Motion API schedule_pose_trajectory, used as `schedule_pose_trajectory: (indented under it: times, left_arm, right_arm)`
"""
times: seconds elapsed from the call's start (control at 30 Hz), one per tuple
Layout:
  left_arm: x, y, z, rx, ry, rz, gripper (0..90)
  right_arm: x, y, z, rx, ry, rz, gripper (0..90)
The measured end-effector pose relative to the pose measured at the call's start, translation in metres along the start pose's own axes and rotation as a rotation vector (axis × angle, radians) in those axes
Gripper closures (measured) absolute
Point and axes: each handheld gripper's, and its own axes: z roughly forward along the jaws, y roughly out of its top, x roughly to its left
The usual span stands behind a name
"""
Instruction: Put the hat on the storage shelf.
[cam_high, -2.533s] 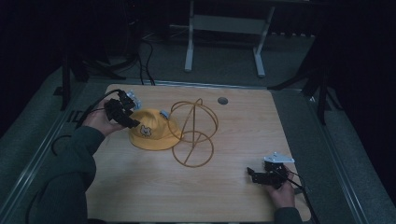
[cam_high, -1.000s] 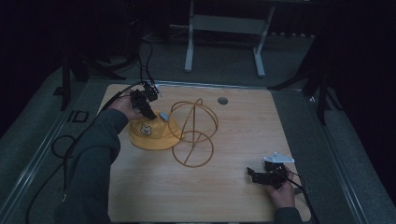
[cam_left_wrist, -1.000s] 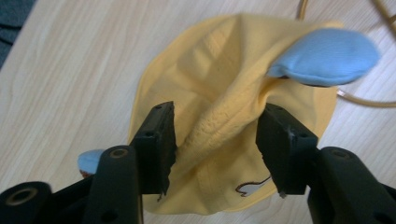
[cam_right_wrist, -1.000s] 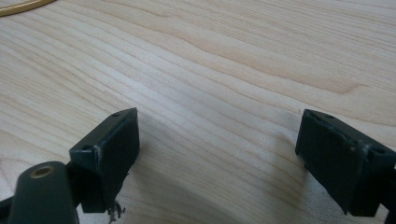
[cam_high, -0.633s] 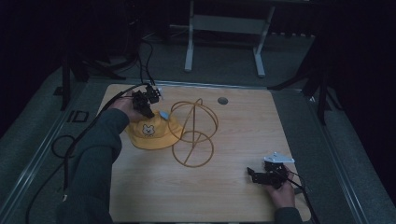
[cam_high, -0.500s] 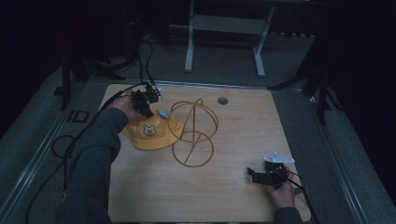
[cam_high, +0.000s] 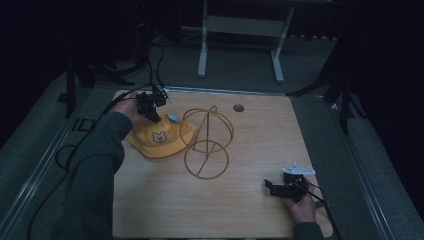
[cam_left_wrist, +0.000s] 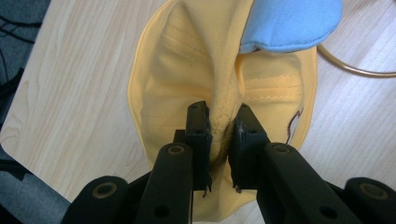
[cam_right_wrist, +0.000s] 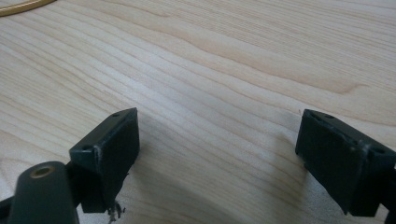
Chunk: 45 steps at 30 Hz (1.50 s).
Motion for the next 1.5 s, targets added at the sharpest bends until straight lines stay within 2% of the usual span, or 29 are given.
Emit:
schedule_pose_trajectory:
  times: [0.17, 0.3, 0.47, 0.93, 1.5]
  left_arm:
    - [-0.002, -0.001, -0.009, -0.007, -0.002, 0.003, 79.4]
    - [-0.003, -0.003, -0.016, -0.018, 0.014, 0.017, 79.3]
    - [-0.002, -0.007, -0.022, -0.017, 0.016, 0.012, 79.3]
    - [-0.001, -0.014, -0.047, -0.069, 0.015, 0.010, 79.2]
    - [-0.001, -0.023, -0.065, -0.100, 0.012, 0.013, 79.1]
  right_arm:
    - [0.000, 0.000, 0.000, 0.000, 0.000, 0.000, 13.5]
    - [0.000, 0.000, 0.000, 0.000, 0.000, 0.000, 13.5]
    - [0.000, 0.000, 0.000, -0.001, 0.000, 0.002, 13.5]
    - [0.000, 0.000, 0.000, -0.001, -0.001, -0.001, 13.6]
    - [0.000, 0.000, 0.000, -0.001, -0.001, 0.000, 13.5]
